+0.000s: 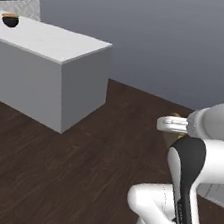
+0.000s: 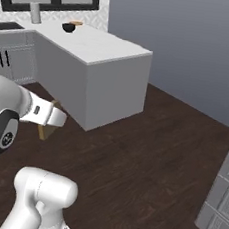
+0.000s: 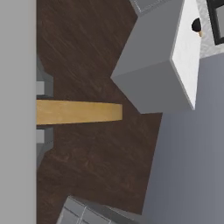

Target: Start the toaster. Once the lever pops up, take the bread to the plate on the dining counter.

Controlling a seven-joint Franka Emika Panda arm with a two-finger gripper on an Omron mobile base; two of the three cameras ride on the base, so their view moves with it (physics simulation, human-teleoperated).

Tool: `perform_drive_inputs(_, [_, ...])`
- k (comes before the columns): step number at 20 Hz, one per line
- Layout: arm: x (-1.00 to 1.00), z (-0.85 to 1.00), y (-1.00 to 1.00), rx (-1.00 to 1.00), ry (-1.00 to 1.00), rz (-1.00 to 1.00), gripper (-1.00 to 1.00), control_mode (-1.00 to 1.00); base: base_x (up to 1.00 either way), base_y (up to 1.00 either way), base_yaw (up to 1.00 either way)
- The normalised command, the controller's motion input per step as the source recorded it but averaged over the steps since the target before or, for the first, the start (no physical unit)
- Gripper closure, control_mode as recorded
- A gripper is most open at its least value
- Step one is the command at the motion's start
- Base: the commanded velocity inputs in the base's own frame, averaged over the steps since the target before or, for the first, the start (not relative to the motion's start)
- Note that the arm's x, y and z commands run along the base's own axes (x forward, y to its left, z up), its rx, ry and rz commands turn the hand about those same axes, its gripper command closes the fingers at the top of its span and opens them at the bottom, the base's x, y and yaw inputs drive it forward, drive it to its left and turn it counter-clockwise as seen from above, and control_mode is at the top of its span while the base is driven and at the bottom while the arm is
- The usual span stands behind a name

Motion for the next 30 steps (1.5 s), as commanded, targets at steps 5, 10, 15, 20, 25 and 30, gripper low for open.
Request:
perform_drive_inputs(5, [0.00, 0.00, 0.00, 0.00, 0.00, 0.00, 1.00, 1.00, 1.00, 0.30, -0.06])
perform_drive_inputs(10, [0.00, 0.00, 0.00, 0.00, 0.00, 0.00, 1.00, 1.00, 1.00, 0.42, -0.12])
perform_drive_inputs(15, [0.00, 0.00, 0.00, 0.00, 0.00, 0.00, 1.00, 1.00, 1.00, 0.25, -0.16])
perform_drive_inputs(20, [0.00, 0.00, 0.00, 0.00, 0.00, 0.00, 1.00, 1.00, 1.00, 0.08, -0.37])
perform_drive_inputs(25, [0.00, 0.00, 0.00, 0.00, 0.00, 0.00, 1.00, 1.00, 1.00, 0.00, -0.43])
perform_drive_inputs(30, [0.00, 0.00, 0.00, 0.00, 0.00, 0.00, 1.00, 1.00, 1.00, 0.05, -0.38])
